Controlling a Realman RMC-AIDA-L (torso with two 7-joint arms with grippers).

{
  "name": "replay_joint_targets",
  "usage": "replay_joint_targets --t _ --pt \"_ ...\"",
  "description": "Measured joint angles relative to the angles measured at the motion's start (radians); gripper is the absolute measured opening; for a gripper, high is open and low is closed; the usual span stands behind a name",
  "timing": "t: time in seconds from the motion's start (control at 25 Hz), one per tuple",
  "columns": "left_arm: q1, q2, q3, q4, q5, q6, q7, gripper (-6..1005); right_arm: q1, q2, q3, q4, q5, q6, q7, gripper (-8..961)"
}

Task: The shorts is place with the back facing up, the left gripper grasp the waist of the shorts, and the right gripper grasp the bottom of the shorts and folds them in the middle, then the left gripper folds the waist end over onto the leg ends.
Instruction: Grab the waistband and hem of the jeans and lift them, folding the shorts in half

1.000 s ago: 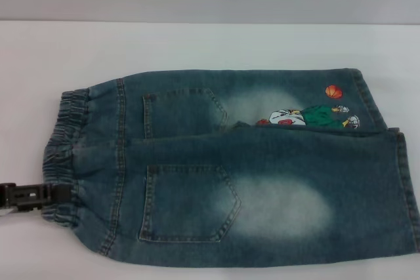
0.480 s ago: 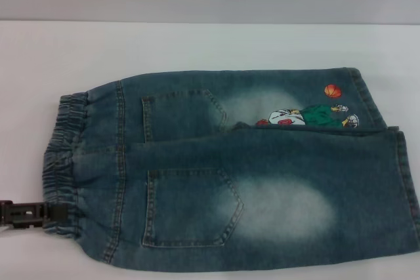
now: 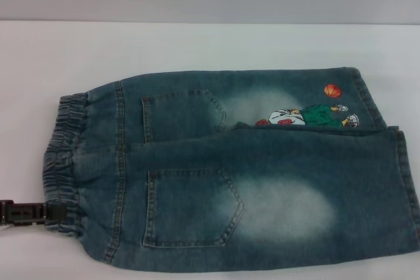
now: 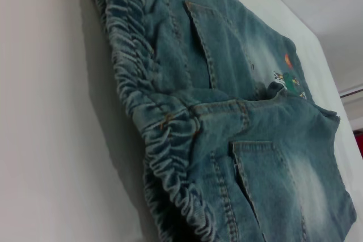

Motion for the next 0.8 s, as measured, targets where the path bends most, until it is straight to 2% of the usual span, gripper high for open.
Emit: replay_joint_targets --t 0.32,0.8 --pt "0.005 -0.003 0.005 0.003 0.001 -0.005 0.036 457 -0.006 0.002 0.001 0.0 0.0 0.0 -0.001 552" --pt "0.007 -0.015 0.0 0.004 0.001 -0.014 0.042 183 -0.008 0.002 0.013 -0.004 0.0 0.0 0.0 552"
